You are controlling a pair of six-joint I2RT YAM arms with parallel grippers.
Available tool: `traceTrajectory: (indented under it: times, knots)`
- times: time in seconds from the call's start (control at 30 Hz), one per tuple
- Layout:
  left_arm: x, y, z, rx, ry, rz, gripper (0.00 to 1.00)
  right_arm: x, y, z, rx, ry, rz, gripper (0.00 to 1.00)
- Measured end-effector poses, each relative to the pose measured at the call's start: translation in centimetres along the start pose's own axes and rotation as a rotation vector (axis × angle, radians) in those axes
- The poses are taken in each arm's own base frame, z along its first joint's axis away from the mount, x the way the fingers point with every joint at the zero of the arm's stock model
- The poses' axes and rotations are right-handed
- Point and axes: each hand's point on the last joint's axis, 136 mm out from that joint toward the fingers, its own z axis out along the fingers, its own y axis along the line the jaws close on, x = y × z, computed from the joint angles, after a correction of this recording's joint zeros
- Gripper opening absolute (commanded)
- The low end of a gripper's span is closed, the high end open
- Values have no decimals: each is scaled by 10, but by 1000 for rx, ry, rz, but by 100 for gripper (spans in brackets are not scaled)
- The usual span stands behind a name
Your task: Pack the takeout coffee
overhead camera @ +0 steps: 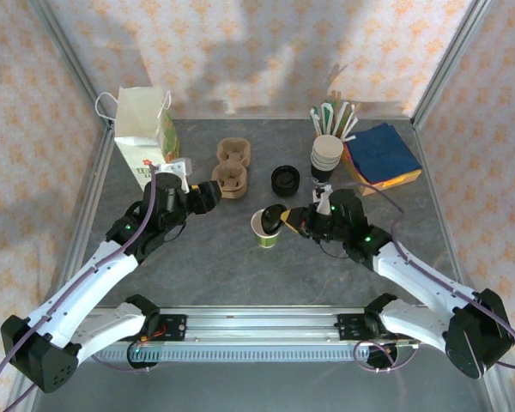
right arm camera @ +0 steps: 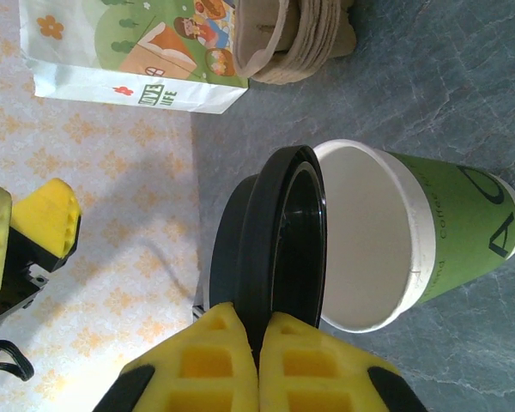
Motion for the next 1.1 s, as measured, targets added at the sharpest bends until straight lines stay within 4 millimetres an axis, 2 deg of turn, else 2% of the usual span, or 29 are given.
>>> traceTrajectory:
  times: [0.27,0.57,0.77,1.1]
  knots:
    - [0,0,0,0,0,0,67,0,-12,6,17,6,15,6]
    - [2,1,2,-5,7,0,67,-1,-15,12,14,15,18,15]
    - [7,3,10,-17,32,3,67,-1,-18,12,25,13,11,18]
    - [18,5,21,-23,78,5,67,1,-34,16,85,19,10,20]
